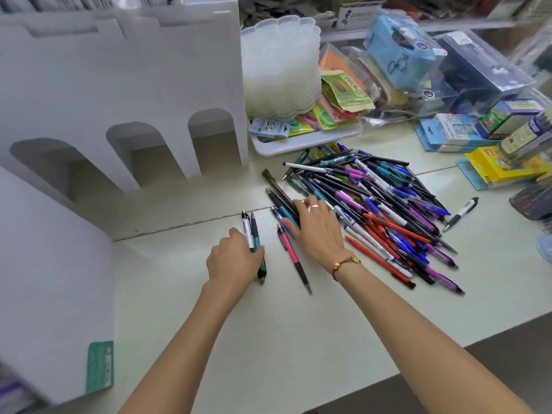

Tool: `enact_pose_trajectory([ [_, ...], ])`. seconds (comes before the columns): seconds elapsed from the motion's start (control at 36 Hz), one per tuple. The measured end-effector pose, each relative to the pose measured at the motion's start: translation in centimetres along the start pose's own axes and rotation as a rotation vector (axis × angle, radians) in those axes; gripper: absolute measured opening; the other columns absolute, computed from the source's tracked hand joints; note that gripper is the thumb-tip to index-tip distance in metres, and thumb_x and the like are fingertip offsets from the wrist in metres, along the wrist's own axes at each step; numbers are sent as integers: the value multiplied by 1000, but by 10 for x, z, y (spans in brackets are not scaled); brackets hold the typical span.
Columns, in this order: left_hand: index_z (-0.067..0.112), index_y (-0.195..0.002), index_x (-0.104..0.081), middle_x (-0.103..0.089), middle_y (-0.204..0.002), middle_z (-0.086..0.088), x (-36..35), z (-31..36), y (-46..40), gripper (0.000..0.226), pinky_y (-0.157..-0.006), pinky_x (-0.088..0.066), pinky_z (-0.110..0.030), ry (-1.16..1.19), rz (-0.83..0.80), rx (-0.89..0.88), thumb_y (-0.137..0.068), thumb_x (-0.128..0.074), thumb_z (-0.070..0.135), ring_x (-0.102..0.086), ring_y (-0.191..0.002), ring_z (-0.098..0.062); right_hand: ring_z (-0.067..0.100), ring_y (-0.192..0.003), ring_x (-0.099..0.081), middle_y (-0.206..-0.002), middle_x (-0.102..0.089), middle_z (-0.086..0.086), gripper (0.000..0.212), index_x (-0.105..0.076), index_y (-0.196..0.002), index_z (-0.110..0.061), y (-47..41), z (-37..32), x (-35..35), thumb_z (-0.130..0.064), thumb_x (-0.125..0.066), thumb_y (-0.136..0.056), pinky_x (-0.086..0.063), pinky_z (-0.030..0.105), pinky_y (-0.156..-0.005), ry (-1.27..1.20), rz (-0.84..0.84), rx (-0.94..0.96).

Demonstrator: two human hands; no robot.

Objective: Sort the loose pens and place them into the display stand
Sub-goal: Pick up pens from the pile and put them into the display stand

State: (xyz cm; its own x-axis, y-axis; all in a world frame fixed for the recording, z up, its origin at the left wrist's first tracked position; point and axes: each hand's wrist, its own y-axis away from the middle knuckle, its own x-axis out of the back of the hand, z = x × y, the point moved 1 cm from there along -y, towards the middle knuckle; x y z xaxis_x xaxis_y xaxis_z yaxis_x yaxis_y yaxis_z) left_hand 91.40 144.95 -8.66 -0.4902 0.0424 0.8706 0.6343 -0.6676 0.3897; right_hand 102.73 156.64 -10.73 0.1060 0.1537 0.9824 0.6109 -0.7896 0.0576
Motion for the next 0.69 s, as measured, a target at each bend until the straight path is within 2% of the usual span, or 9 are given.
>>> enact_pose_trajectory([
  [0.08,10,-122,-49,-61,-118,-8,-2,-3,3,44,-78,-41,-33,77,-16,-37,-93,-54,42,-57,-109,-31,24,-114,-41,-129,-44,8,46,-41,-137,-15,19,-5,-3,-42,-39,-101,-41,33,-88,-101,-17,-27],
  [0.19,11,-124,-48,-56,-122,-6,-11,2,12,53,-84,-44,-35,211,-54,-64,-92,-49,54,-57,-110,-30,20,-108,-42,-124,-41,5,43,-37,-141,-17,58,-13,-5,-34,-38,-102,-40,25,-75,-237,-47,-116],
  [0.31,9,-125,-47,-49,-122,-9,-17,14,22,71,-83,-48,-38,201,-45,-54,-87,-42,69,-56,-108,-30,21,-108,-40,-120,-41,4,38,-41,-139,-17,88,-22,-7,-28,-33,-103,-41,33,-87,-427,-94,-136],
  [0.36,7,-128,-42,-44,-125,-10,-19,21,25,78,-83,-45,-38,147,-28,-60,-84,-44,71,-52,-113,-30,20,-112,-37,-121,-41,4,33,-47,-131,-15,94,-21,-7,-23,-31,-103,-36,30,-94,-523,-167,-112],
  [0.42,5,-129,-39,-41,-126,-9,-20,29,25,82,-83,-43,-38,97,-7,-76,-81,-49,71,-46,-116,-29,18,-114,-35,-121,-43,4,31,-53,-123,-10,98,-13,-5,-18,-30,-103,-29,22,-92,-578,-217,-94],
  [0.5,3,-130,-36,-39,-128,-11,-23,37,22,78,-83,-42,-36,-19,-20,-141,-84,-54,64,-43,-117,-30,19,-113,-38,-119,-50,4,34,-58,-124,-13,104,6,-3,-9,-34,-100,-27,19,-85,-554,-190,-117],
  [0.61,3,-128,-34,-37,-127,-11,-24,33,23,69,-78,-39,-32,-187,-47,-232,-88,-55,55,-43,-114,-28,20,-122,-41,-129,-53,6,38,-53,-134,-13,116,34,1,-8,-43,-98,-37,29,-100,-371,19,-181],
  [0.69,3,-126,-35,-39,-124,-10,-25,30,28,73,-73,-37,-29,-350,-38,-259,-85,-54,60,-46,-110,-25,25,-136,-36,-144,-45,9,44,-44,-141,-11,127,47,-7,-22,-45,-99,-28,37,-112,-234,36,-123],
])
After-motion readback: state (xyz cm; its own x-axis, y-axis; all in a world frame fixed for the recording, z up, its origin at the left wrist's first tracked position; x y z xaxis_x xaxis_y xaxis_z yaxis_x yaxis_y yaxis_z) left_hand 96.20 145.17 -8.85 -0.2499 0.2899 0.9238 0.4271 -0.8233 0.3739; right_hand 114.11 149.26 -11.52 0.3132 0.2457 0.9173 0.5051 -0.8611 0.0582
